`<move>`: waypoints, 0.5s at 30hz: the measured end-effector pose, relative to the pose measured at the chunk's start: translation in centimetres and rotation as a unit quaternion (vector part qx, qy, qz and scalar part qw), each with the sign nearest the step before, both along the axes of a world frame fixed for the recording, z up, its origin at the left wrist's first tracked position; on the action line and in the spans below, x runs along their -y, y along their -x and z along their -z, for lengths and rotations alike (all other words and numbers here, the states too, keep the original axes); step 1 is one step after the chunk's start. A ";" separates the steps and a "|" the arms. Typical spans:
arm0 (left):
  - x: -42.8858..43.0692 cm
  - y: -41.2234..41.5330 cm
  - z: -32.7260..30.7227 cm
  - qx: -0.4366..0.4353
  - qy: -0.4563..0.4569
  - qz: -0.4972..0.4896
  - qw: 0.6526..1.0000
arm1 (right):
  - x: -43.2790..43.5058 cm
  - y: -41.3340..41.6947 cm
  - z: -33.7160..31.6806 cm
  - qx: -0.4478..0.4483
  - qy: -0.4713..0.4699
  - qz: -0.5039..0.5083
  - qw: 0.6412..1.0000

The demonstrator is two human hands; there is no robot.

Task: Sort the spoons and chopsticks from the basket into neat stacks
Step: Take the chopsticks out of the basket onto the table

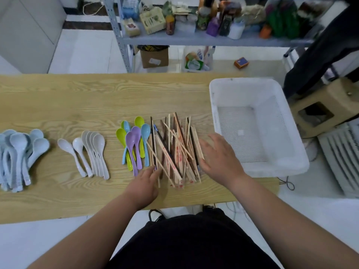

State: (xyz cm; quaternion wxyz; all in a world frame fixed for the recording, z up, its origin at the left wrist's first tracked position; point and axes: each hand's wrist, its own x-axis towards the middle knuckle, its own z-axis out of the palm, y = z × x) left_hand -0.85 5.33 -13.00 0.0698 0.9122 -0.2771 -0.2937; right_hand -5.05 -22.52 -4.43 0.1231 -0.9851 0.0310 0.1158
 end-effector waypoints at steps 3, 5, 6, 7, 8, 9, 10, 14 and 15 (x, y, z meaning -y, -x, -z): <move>1.8 0.2 0.0 0.005 -0.018 -0.011 1.000 | 2.7 2.7 1.1 -0.077 -0.002 0.021 0.997; 2.9 0.4 0.0 0.003 -0.037 -0.015 0.999 | 3.8 3.3 1.9 -0.085 -0.020 0.011 0.996; 3.4 0.5 -0.1 -0.003 -0.046 -0.020 0.999 | 4.1 3.2 2.1 -0.082 -0.025 0.005 0.996; 4.0 0.7 -0.2 -0.007 -0.052 -0.026 0.998 | 4.4 3.0 2.3 -0.081 -0.027 0.000 0.996; 4.5 0.8 -0.3 -0.010 -0.058 -0.034 0.998 | 4.6 2.8 2.3 -0.080 -0.029 -0.004 0.996; 5.0 0.9 -0.5 -0.010 -0.061 -0.045 0.997 | 4.8 2.6 2.4 -0.080 -0.031 -0.008 0.996; 5.4 1.0 -0.6 -0.011 -0.064 -0.058 0.996 | 4.9 2.4 2.4 -0.079 -0.033 -0.012 0.996; 6.1 1.6 -1.4 -0.006 -0.061 -0.105 0.993 | 5.6 2.2 1.8 -0.090 -0.033 -0.041 0.994; 6.1 2.0 -1.8 -0.004 -0.051 -0.125 0.991 | 5.9 2.2 1.6 -0.090 -0.035 -0.053 0.994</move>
